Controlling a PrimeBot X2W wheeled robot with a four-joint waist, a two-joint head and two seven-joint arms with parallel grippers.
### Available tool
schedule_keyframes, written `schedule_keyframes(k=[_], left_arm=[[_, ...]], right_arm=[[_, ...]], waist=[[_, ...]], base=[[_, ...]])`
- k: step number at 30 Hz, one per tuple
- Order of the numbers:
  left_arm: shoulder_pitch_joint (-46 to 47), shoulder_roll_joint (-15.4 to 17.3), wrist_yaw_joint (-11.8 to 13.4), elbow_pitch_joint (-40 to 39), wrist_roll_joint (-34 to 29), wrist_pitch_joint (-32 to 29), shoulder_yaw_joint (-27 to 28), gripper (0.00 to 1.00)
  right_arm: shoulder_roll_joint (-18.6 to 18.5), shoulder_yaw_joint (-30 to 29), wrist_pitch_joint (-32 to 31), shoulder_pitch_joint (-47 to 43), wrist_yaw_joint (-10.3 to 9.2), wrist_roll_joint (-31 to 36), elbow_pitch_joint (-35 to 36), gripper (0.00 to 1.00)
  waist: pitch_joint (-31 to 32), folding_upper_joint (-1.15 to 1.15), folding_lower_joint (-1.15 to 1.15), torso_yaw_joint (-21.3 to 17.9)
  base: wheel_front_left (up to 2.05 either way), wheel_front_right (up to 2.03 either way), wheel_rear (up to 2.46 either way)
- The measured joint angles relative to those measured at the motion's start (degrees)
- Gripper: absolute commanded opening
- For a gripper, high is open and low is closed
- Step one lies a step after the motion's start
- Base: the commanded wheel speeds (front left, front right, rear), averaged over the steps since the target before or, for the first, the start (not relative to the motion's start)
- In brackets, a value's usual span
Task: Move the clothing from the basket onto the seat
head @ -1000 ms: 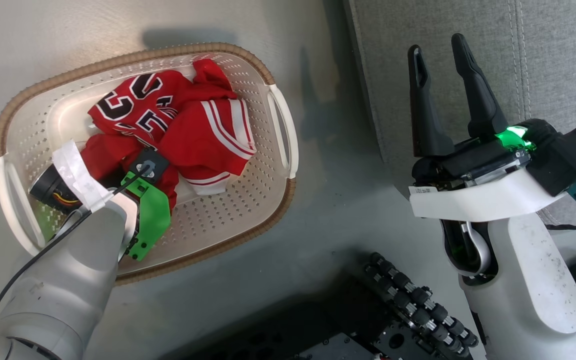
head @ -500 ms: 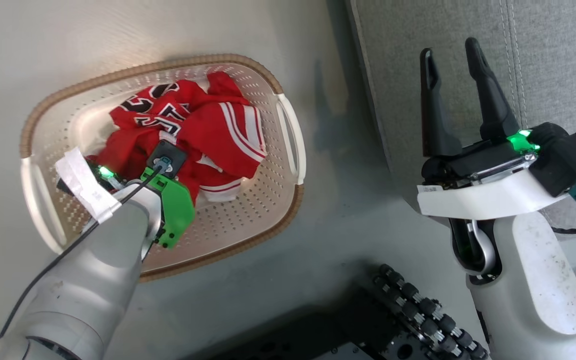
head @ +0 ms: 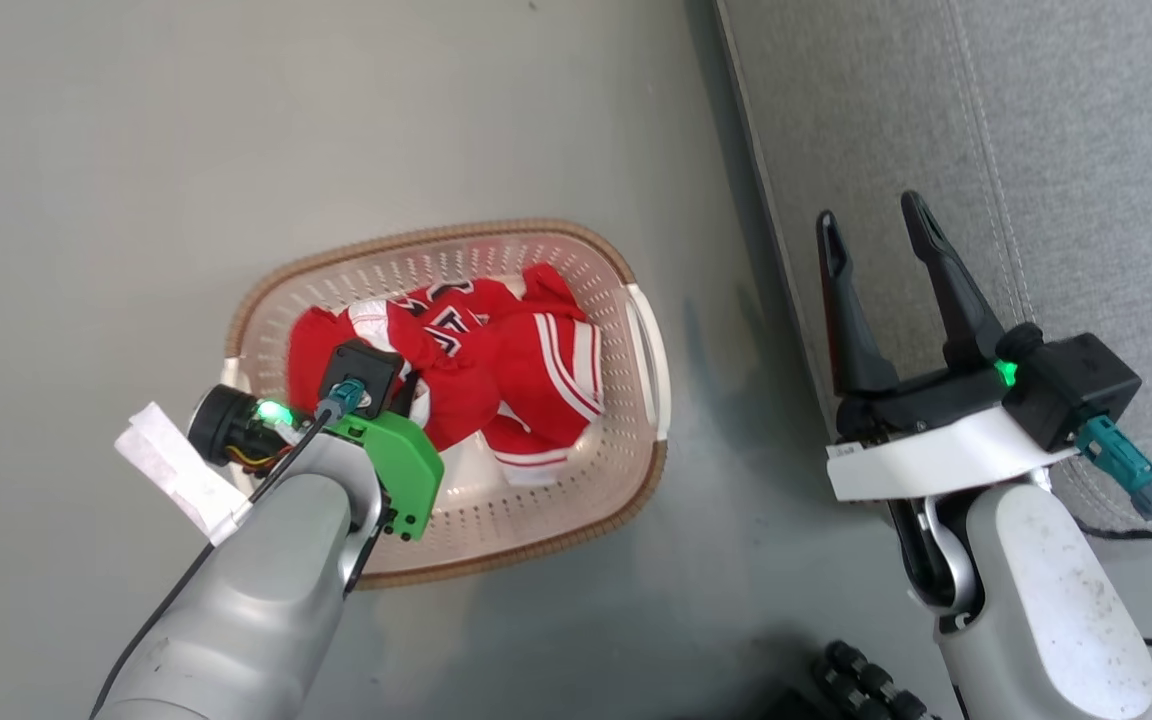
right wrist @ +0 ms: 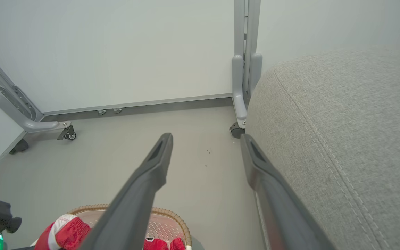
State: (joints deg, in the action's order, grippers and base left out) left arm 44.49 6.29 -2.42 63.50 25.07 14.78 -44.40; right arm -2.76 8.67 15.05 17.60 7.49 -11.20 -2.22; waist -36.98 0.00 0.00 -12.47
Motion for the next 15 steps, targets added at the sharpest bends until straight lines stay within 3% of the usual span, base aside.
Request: schedule_keyframes(k=[8,15], left_arm=[[-6.8,3.7,4.3,-21.1,-0.4,0.3,7.5,0.0],[-13.3,4.2,6.3,-36.0,-1.2,0.3,14.3,0.0]], right_arm=[[-1.0,-0.6,0.0,-3.9,0.0,1.6,-1.2,1.0],[-2.4,0.1,-0.9,-6.1,0.0,1.9,-0.8,1.0]], waist=[[8.7,0.0,0.0,3.6],[15.8,0.0,0.0,6.2]], base=[[0.0,0.0,0.0],[0.0,0.0,0.0]])
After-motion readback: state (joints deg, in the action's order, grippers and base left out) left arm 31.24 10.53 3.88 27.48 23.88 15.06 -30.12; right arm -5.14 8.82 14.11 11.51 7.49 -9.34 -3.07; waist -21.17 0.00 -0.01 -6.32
